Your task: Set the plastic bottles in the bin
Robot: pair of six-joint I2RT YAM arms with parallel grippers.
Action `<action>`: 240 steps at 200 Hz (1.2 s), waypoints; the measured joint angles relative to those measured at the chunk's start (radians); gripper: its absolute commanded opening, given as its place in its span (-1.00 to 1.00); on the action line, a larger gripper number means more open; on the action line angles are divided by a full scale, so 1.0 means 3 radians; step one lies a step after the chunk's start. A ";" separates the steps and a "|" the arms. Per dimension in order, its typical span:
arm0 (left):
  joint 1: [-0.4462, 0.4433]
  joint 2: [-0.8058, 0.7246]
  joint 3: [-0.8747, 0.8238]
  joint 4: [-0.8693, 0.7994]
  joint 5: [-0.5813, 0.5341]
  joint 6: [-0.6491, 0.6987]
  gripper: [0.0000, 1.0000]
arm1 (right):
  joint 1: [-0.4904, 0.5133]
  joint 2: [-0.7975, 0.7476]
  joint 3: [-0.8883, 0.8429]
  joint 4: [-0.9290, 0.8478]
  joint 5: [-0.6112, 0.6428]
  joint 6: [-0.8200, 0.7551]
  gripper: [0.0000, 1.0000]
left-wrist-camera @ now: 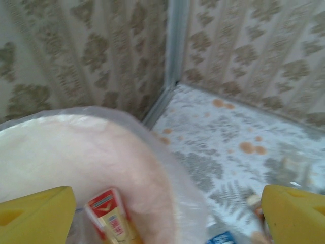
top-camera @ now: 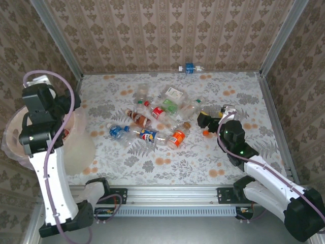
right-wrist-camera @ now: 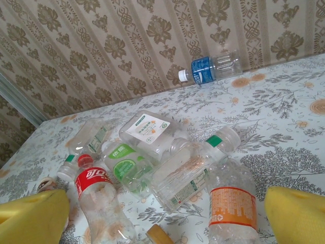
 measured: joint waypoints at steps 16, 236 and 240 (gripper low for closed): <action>-0.0306 -0.0045 -0.0031 0.0088 -0.0062 -0.0097 0.91 | 0.0000 -0.0001 0.0000 0.0000 0.0000 0.0000 0.99; -0.1935 0.1036 -0.1982 0.1366 -0.0867 -0.2021 1.00 | -0.0022 -0.0388 0.0000 -0.0429 0.0001 -0.0103 0.99; -0.1911 0.1039 -0.2014 0.1348 -0.0857 -0.2041 1.00 | -0.0022 -0.0388 0.0000 -0.0432 0.0003 -0.0103 0.99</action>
